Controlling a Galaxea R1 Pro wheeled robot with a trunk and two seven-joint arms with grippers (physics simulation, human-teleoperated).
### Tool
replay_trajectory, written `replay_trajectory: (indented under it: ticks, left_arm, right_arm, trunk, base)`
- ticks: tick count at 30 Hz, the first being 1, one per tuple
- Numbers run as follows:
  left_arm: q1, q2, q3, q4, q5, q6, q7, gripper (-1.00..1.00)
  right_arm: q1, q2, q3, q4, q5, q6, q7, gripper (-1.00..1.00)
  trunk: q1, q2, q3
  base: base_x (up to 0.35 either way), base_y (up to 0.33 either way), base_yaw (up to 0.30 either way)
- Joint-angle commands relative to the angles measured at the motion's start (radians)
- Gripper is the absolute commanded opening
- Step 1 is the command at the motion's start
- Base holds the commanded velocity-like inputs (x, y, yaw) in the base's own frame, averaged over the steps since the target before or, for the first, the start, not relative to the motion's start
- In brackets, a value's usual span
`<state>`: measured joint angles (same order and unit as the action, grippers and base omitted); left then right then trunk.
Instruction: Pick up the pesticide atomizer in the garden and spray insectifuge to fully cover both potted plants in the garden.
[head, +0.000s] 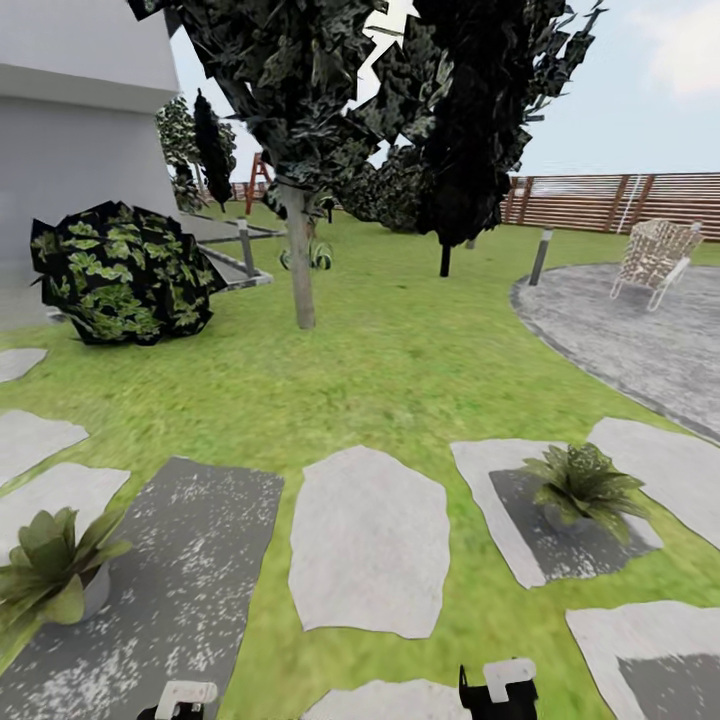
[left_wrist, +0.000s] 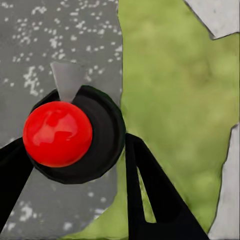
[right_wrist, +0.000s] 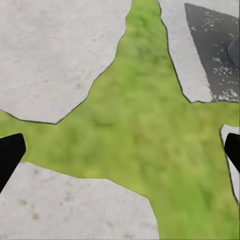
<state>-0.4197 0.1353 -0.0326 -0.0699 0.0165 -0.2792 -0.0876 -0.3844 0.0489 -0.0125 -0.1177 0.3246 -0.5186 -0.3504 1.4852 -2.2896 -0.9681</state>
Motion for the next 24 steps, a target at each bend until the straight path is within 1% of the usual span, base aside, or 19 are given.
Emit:
replay_trajectory:
  ticks: [1,13,24]
  left_arm:
    - [0.0,0.0,-0.003,0.001,0.002,-0.003,-0.003,-1.0]
    - [0.0,0.0,-0.003,0.001,0.002,-0.003,-0.003,-1.0]
    - [0.012,0.0,-0.003,-0.001,0.002,-0.004,-0.003,-1.0]
  right_arm:
    - [-0.001,0.0,-0.001,0.001,0.01,-0.001,-0.009,1.0]
    - [-0.001,0.0,-0.001,0.001,0.01,-0.001,-0.009,1.0]
    - [-0.001,0.0,-0.001,0.001,0.01,-0.001,-0.009,1.0]
  trunk:
    - [0.0,0.0,-0.001]
    - [0.0,0.0,-0.001]
    - [0.0,0.0,-0.001]
  base:
    - [0.0,0.238,0.278]
    - [0.0,0.238,0.278]
    - [0.0,0.261,0.278]
